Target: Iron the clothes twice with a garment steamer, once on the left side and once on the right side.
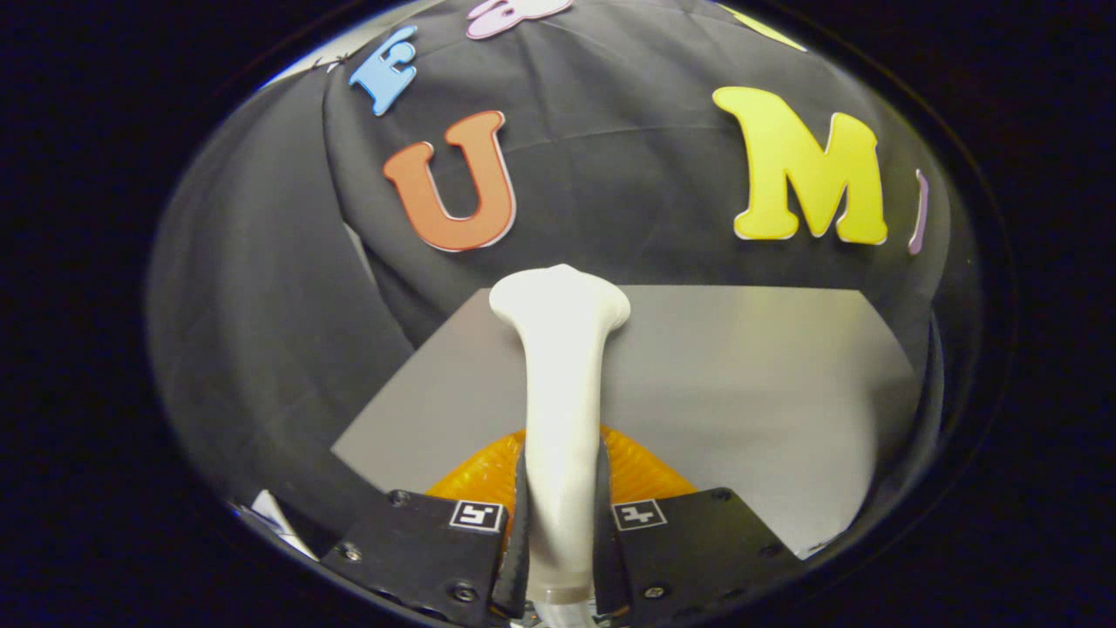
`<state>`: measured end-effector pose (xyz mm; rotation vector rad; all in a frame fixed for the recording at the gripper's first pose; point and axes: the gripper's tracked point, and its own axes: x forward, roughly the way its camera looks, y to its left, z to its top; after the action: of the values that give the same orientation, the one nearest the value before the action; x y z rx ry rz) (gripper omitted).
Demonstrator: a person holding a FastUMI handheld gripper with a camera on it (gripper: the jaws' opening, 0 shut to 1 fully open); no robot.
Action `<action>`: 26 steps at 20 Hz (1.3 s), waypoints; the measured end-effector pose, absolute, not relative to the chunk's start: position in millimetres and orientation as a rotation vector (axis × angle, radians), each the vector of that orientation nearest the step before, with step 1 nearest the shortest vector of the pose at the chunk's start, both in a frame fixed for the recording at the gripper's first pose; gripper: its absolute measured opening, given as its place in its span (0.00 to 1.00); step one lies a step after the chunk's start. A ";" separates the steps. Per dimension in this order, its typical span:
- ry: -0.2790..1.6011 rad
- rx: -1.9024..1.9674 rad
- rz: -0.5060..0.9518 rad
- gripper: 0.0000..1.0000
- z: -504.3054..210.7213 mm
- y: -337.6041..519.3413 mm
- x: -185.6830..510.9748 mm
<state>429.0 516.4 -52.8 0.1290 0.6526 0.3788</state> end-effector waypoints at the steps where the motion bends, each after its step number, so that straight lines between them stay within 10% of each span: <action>1: 0.627 0.136 0.411 0.32 -38.9 512.1 415.5; 14: 0.333 0.208 0.502 0.31 97.0 396.7 281.6; 26: 0.122 0.192 0.253 0.30 185.4 194.1 186.3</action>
<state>186.3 194.1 185.4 0.1920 0.1224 0.2531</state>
